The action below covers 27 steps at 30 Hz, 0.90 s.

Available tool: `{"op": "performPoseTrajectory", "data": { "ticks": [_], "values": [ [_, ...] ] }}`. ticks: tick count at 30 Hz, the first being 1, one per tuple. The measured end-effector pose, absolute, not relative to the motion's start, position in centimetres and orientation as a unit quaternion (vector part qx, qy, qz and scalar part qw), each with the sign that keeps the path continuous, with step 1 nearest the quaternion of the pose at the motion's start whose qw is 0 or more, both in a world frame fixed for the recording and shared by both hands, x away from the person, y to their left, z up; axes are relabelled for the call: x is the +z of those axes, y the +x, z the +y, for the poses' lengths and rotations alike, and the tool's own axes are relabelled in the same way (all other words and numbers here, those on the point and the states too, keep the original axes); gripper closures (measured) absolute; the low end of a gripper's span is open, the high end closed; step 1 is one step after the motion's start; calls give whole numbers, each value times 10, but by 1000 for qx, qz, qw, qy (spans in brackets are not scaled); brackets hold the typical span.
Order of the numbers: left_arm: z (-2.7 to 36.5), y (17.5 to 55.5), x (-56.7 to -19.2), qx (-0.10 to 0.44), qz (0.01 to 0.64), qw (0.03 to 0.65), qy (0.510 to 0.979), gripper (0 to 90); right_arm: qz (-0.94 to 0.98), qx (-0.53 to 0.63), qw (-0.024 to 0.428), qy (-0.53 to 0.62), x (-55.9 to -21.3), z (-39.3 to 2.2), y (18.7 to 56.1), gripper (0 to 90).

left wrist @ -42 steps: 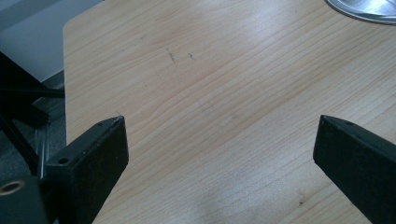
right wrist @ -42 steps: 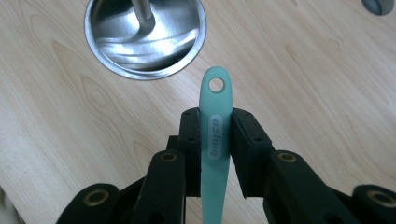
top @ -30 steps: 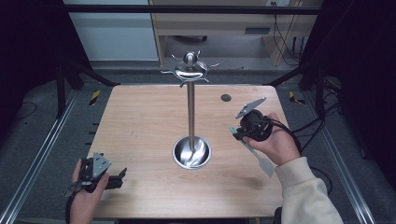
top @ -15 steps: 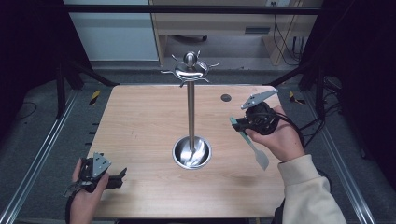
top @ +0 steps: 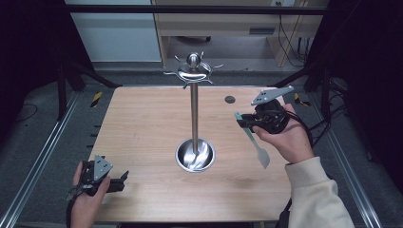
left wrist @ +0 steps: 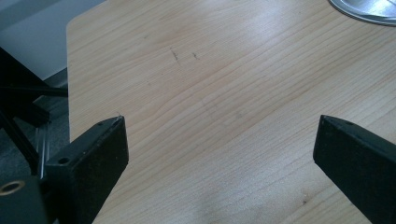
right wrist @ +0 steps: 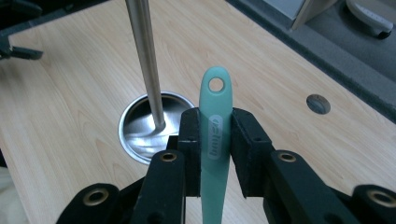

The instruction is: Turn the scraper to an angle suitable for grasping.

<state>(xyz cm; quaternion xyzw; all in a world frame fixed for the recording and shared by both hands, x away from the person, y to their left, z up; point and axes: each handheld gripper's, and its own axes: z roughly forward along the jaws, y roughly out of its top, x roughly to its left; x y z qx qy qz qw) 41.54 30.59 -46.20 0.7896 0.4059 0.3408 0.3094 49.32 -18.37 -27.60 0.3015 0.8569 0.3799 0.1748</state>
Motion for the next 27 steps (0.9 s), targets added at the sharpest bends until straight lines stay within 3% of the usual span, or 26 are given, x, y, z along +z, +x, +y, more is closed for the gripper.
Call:
{"op": "performPoseTrajectory", "data": {
  "ticks": [27],
  "values": [
    [307, 415, -462, 341, 407, 315, 786, 30, 810, 464, 200, 298, -250, -189, 486, 747]
  ]
}}
